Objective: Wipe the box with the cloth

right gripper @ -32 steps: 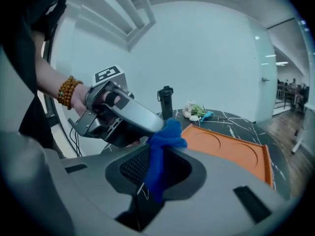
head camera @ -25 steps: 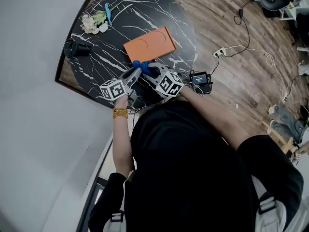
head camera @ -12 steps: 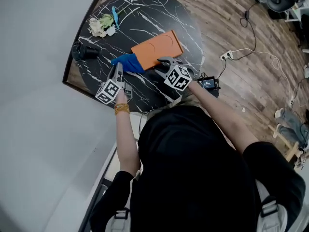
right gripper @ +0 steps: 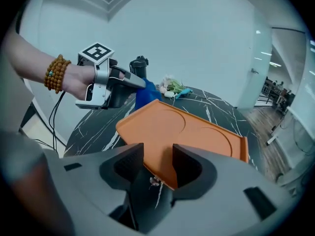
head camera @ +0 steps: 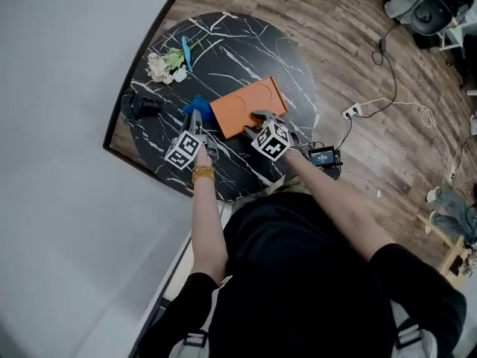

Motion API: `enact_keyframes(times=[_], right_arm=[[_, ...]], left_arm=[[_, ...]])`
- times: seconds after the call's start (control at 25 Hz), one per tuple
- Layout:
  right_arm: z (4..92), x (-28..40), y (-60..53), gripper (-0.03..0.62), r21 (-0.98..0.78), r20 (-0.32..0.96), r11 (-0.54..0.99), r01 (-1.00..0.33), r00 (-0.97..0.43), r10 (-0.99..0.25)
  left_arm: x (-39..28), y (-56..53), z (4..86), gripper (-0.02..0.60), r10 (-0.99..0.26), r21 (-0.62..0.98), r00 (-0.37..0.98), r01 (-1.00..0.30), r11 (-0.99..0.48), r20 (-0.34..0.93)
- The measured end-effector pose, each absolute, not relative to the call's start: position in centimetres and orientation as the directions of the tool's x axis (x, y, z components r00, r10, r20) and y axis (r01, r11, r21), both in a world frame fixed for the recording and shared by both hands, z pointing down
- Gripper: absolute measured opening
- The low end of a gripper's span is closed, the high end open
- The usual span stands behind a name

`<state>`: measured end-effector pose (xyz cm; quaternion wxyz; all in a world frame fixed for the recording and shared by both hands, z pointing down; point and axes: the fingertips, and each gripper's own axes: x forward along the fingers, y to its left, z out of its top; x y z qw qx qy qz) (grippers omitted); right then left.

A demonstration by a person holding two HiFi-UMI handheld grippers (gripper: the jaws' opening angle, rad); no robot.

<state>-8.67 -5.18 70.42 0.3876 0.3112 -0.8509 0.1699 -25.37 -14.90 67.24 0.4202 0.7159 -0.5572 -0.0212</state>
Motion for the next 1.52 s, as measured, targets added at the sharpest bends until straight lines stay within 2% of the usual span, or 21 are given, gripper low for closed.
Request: enact_keyframes(times=[0.36,0.84,1.24,1.36,1.52], right_arm=[[70.2,-8.4,-4.9,0.159,-0.082,0.766,0.732,-0.677,-0.512,-0.388],[70.4,-8.4,-5.5,0.159,-0.060,0.752,0.722,-0.689,-0.507,-0.421],[70.5,-8.3,-5.2,0.158,-0.057,0.752,0.726,-0.686,-0.508,-0.421],[70.2,-8.4,-4.8,0.159,-0.072,0.763,0.764,-0.641,-0.528,-0.371],[67.4,-9.3,-1.4,0.168,-0.086,0.700,0.888,-0.452,-0.662,-0.269]], left_arm=[[-22.8,-13.2,69.0,0.055,-0.727,0.724,0.510,-0.690,-0.027,0.459],[-20.7,-9.4,69.3,0.052,-0.638,0.743,0.611,-0.663,-0.090,0.468],[-19.4,-2.9,70.0,0.052,-0.564,0.730,0.645,-0.675,-0.104,0.516],[-18.9,-1.2,68.6,0.052,-0.537,0.718,0.681,-0.671,-0.186,0.498],[-17.9,1.2,64.8,0.052,-0.530,0.742,0.736,-0.616,-0.263,0.423]])
